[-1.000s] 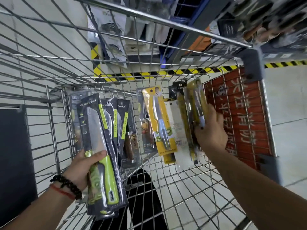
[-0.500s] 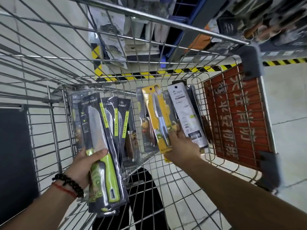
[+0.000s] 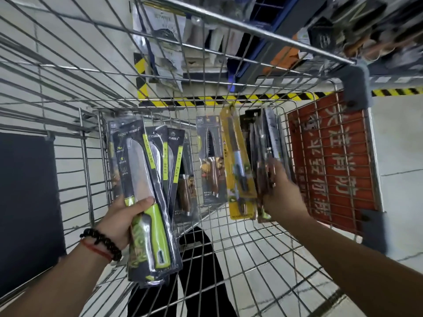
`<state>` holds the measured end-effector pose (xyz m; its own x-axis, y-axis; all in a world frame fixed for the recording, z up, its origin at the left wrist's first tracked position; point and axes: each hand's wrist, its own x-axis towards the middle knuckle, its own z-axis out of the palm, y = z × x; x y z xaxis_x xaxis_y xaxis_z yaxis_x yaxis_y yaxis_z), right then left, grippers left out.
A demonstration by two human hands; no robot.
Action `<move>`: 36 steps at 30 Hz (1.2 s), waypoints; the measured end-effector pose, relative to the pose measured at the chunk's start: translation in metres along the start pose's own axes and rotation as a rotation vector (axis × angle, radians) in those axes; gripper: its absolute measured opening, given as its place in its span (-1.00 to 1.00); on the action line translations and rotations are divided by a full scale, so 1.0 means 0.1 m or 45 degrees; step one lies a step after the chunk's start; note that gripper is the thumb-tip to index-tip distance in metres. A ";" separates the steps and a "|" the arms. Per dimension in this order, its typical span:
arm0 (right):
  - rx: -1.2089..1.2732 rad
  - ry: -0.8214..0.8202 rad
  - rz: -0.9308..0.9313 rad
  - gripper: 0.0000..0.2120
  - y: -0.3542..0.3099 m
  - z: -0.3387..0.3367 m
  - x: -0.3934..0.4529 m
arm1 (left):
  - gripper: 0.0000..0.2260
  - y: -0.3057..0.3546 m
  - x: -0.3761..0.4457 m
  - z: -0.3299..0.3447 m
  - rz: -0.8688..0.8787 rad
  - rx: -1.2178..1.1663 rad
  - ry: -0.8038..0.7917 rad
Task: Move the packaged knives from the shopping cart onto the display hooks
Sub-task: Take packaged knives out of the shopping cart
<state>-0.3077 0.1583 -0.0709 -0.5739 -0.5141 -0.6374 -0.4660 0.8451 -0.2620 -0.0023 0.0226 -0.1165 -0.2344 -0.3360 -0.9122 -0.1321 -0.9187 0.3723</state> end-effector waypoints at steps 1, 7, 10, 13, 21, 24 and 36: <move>0.081 0.036 0.023 -0.18 0.02 -0.09 -0.03 | -0.44 0.00 0.00 0.00 0.003 0.006 -0.008; 0.182 0.243 0.102 -0.81 0.16 -0.33 -0.13 | -0.63 0.00 -0.03 0.03 0.033 0.023 0.013; 0.227 0.329 0.213 -0.87 0.25 -0.32 -0.08 | -0.54 0.00 -0.03 0.04 0.032 0.055 0.036; 0.260 0.345 0.271 -0.90 0.29 -0.35 -0.03 | -0.52 -0.02 -0.03 0.06 0.028 0.042 0.038; -0.569 0.367 -0.037 -0.48 0.40 -0.43 -0.06 | -0.20 -0.03 -0.02 0.04 0.015 0.074 0.043; -1.039 0.166 -0.197 -0.40 0.32 -0.41 0.04 | -0.26 -0.05 0.01 0.05 0.017 0.029 0.028; -0.799 -0.603 0.235 -0.67 -0.04 -0.01 0.21 | -0.40 -0.13 0.07 -0.01 0.058 -0.002 -0.069</move>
<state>-0.3189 0.1440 -0.0828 -0.3975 -0.1385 -0.9071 -0.7639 0.5976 0.2435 -0.0018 0.0319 -0.1283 -0.2920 -0.3658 -0.8837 -0.1183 -0.9030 0.4129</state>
